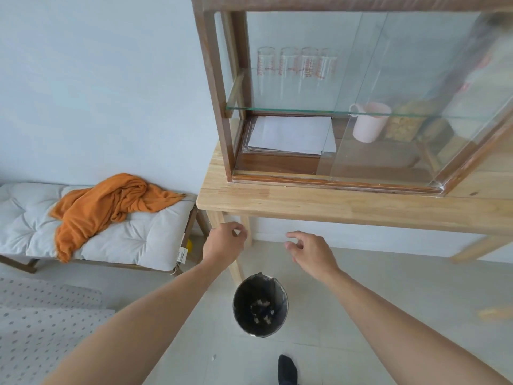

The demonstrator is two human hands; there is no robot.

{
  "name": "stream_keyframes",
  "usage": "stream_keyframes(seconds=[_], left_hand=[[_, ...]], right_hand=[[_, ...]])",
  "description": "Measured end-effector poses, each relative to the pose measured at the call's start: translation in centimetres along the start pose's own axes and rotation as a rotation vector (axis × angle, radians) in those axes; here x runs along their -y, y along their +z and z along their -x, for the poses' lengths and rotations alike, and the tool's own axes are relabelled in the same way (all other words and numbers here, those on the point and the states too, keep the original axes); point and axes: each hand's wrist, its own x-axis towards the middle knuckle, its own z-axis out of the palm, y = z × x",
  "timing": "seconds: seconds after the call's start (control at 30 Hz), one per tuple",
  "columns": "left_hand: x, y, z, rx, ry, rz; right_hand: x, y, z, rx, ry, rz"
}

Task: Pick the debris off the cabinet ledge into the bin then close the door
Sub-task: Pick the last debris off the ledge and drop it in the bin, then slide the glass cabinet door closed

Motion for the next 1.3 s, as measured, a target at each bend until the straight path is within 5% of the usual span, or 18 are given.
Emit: stream_keyframes(seconds=[0.63,0.9,1.1,1.3], left_hand=[[-9.2,-11.1,-4.2,-0.346,0.207,0.078],[-10.3,-11.2,-5.5,-0.322,0.251,0.203],[-10.2,-10.3,-6.1,-0.214,0.308,0.251],[-9.7,-9.2,-6.8,-0.202,0.312,0.296]], right_hand=[[9.4,-15.9,-1.5,-0.496,-0.237,0.050],[7.4,-20.0,-2.6,-0.865,-0.566,0.604],[5.1,-23.0,-4.3,-0.838,-0.563,1.074],[4.8,-25.2,-6.0,-0.848,-0.643,1.191]])
